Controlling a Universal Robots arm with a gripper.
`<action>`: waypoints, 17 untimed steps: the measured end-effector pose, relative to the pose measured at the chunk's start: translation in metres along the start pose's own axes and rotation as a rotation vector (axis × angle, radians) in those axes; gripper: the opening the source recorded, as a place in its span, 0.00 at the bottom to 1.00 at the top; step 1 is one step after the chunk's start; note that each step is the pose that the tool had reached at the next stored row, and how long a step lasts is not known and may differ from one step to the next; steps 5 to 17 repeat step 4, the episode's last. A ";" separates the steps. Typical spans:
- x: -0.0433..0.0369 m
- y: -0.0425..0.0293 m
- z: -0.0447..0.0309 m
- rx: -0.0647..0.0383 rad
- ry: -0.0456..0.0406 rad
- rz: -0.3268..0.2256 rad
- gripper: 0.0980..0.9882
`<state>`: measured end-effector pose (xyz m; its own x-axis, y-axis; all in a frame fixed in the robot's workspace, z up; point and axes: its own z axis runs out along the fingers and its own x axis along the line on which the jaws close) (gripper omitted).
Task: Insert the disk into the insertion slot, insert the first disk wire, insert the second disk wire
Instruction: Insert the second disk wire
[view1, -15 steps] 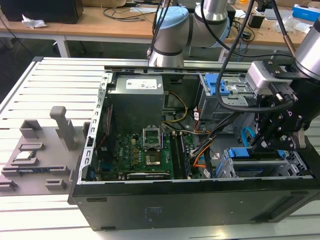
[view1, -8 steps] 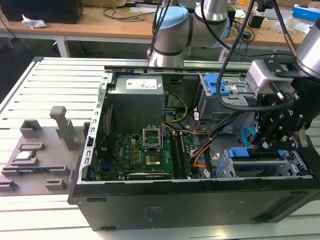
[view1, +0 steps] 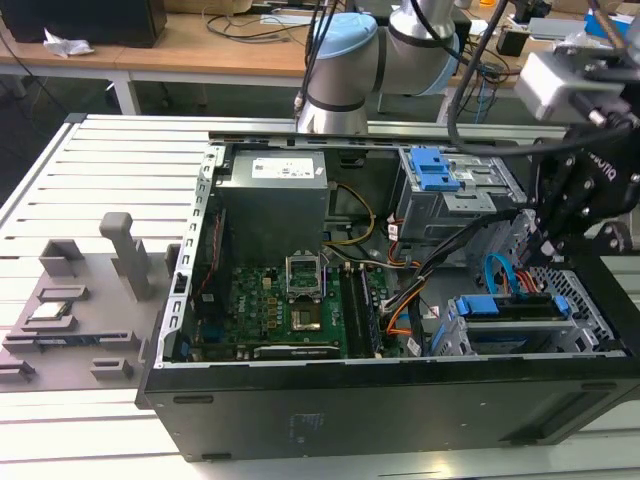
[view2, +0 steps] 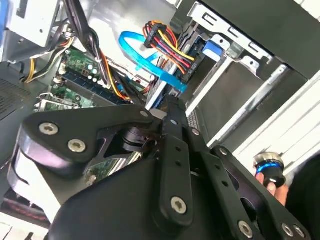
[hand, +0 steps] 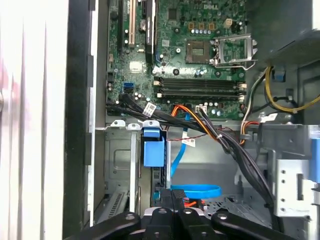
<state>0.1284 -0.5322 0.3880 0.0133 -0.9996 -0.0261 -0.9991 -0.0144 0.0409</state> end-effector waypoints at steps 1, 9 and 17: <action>0.0000 0.0000 0.0000 0.000 -0.0002 0.000 0.01; 0.0000 0.0000 -0.0001 0.000 -0.0003 0.000 0.01; 0.0000 0.0000 -0.0001 0.000 -0.0003 0.000 0.01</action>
